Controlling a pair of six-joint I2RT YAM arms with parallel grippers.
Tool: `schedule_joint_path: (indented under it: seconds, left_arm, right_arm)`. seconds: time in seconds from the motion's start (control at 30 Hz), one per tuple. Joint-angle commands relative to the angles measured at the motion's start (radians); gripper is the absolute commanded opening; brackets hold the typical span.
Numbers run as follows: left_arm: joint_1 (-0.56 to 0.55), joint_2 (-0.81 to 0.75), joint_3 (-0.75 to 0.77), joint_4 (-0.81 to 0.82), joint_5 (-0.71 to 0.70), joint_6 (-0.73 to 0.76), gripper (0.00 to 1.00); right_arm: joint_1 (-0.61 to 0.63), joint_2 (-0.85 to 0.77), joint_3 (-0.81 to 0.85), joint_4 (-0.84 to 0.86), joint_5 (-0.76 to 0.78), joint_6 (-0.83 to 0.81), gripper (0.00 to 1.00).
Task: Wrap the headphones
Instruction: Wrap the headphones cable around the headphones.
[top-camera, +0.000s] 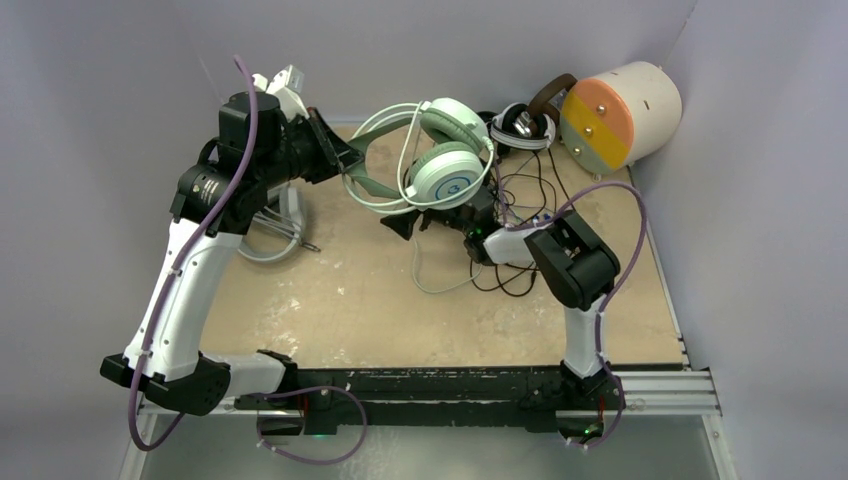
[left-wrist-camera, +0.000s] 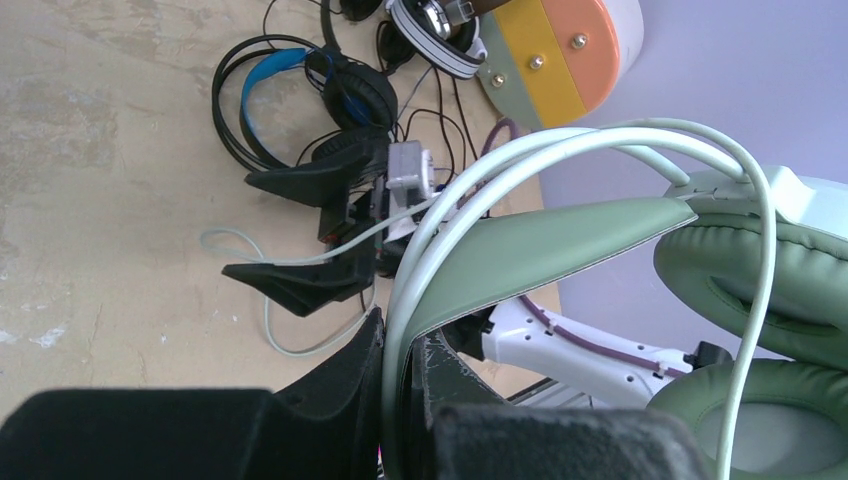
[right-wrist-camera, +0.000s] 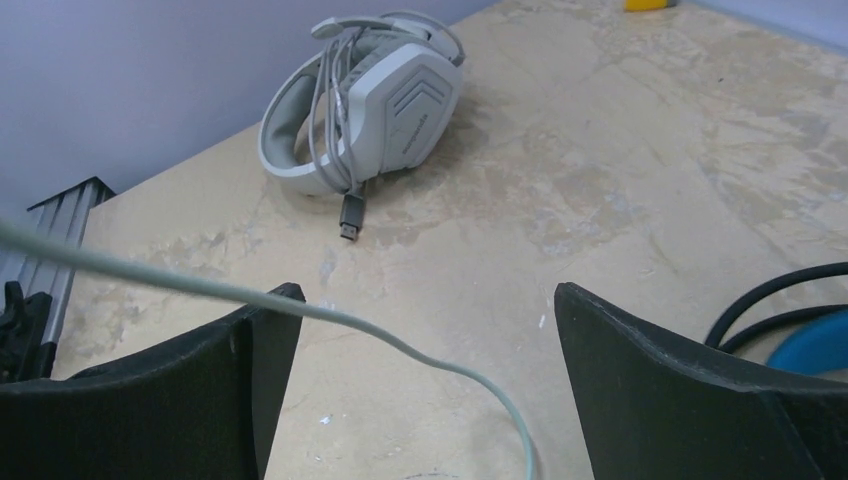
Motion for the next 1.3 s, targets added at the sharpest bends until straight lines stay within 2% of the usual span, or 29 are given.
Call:
schedule_joint_path:
  seconds: [0.0, 0.13, 0.2, 0.23, 0.47, 0.57, 0.73, 0.87, 1.03, 1.27]
  left_arm:
    - [0.001, -0.012, 0.046, 0.097, 0.038, -0.055, 0.0]
    - [0.001, -0.012, 0.056, 0.096, 0.037, -0.053, 0.0]
    - [0.001, -0.01, 0.062, 0.094, 0.035, -0.053, 0.0]
    - [0.001, -0.01, 0.063, 0.093, 0.034, -0.053, 0.0]
    - [0.001, 0.0, 0.064, 0.088, 0.015, -0.054, 0.0]
    - [0.002, 0.007, 0.059, 0.097, -0.009, -0.049, 0.0]
    - [0.053, 0.055, 0.07, 0.105, 0.014, -0.05, 0.0]
    - [0.102, 0.083, 0.115, 0.115, -0.017, -0.039, 0.0]
    - [0.205, 0.126, 0.153, 0.124, -0.007, -0.056, 0.0]
    - [0.247, 0.143, 0.091, 0.203, 0.05, -0.134, 0.0]
  right_arm:
    - [0.025, 0.054, 0.066, 0.019, -0.011, -0.029, 0.96]
    - [0.031, 0.1, 0.117, 0.025, -0.021, -0.02, 0.93]
    - [0.033, 0.12, 0.139, 0.026, -0.021, -0.018, 0.87]
    - [0.033, 0.127, 0.146, 0.034, -0.021, -0.013, 0.81]
    - [0.038, 0.127, 0.166, 0.044, -0.049, 0.029, 0.18]
    - [0.039, 0.073, 0.088, 0.068, -0.021, 0.042, 0.0]
    - [0.039, -0.036, -0.03, 0.049, 0.032, 0.027, 0.0]
    - [0.05, -0.09, -0.1, 0.04, 0.019, 0.058, 0.0]
    - [0.152, -0.165, -0.155, -0.062, 0.044, 0.005, 0.0]
    - [0.287, -0.207, -0.158, -0.162, 0.025, 0.055, 0.0]
